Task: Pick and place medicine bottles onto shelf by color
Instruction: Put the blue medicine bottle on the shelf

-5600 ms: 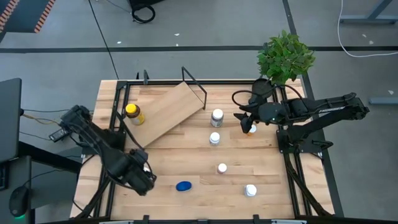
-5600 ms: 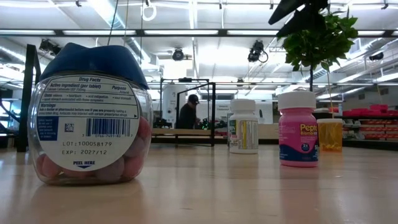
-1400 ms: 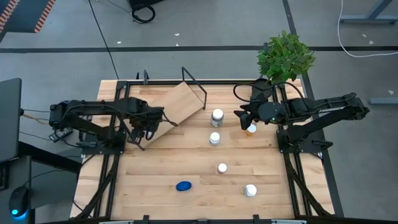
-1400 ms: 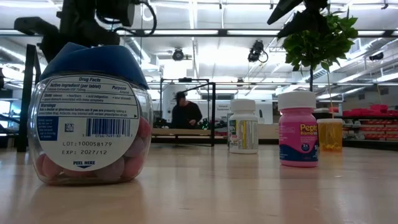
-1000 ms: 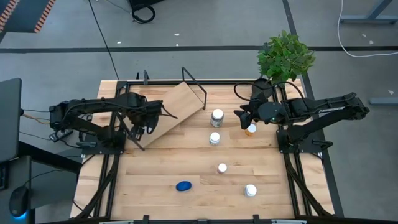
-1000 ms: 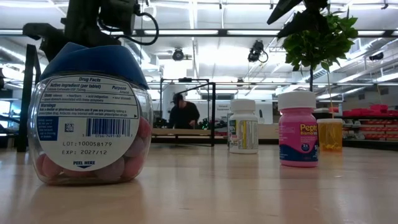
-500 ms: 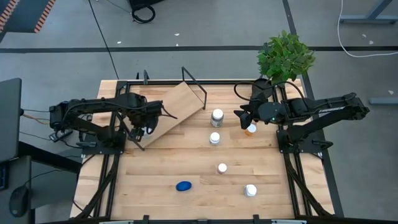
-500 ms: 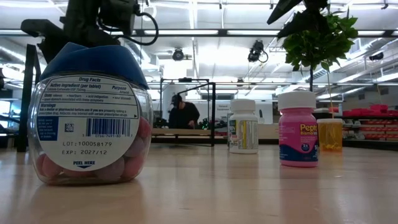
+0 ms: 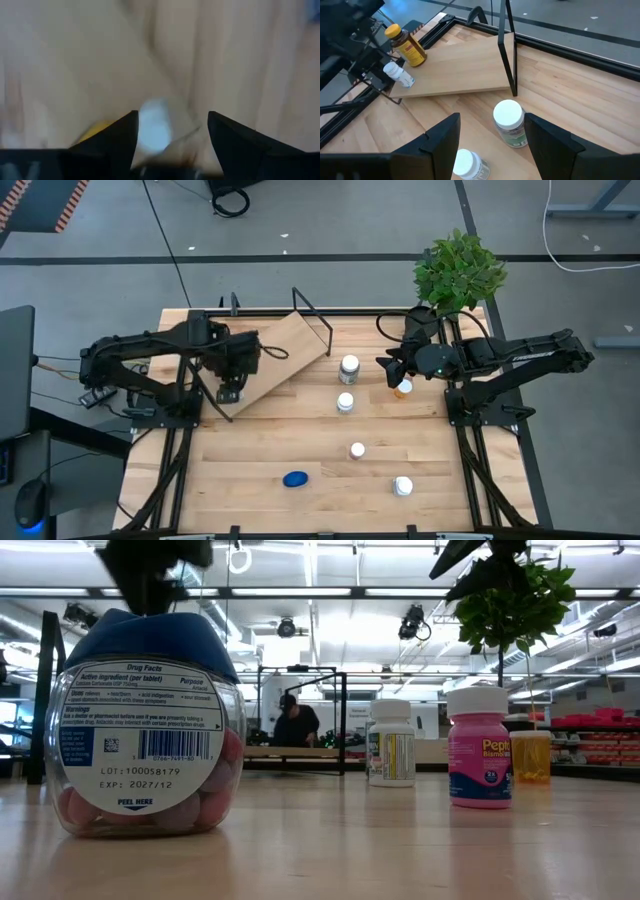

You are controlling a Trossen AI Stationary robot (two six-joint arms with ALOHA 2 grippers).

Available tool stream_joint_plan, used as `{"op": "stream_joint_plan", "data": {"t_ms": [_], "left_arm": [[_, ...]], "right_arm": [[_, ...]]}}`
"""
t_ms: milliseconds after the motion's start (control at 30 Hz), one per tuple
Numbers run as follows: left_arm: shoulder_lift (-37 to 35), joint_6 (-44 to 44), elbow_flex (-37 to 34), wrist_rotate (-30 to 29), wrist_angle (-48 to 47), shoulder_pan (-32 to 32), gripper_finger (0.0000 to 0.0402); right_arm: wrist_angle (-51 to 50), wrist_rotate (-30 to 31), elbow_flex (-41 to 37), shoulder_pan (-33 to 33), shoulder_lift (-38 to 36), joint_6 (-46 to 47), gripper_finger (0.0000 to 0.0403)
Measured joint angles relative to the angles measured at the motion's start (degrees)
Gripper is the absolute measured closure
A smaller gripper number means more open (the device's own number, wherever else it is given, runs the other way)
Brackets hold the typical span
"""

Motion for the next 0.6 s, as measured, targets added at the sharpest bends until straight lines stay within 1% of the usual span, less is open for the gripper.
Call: {"op": "stream_joint_plan", "data": {"t_ms": [167,267,433,600], "left_arm": [[1.98,-9.47,2.14,0.15,9.73,-11.34,0.0157],[4.42,-16.28,3.13,0.16,14.73,-17.74,0.0157],[9.00,-23.72,6.17,-3.72,22.31,-27.31,0.0157],[14.37,-29.48,7.17,-6.97,30.55,-34.76,0.0154]], "right_arm": [[-0.02,-0.05,0.00,0.00,0.02,-0.02,0.0175],[-0.04,-1.32,0.00,0.00,0.01,-0.14,0.0175],[-0.05,-3.60,0.00,0.02,0.02,-1.38,0.0175],[-0.07,-5.78,0.00,0.04,0.00,-2.94,0.0175]]}}
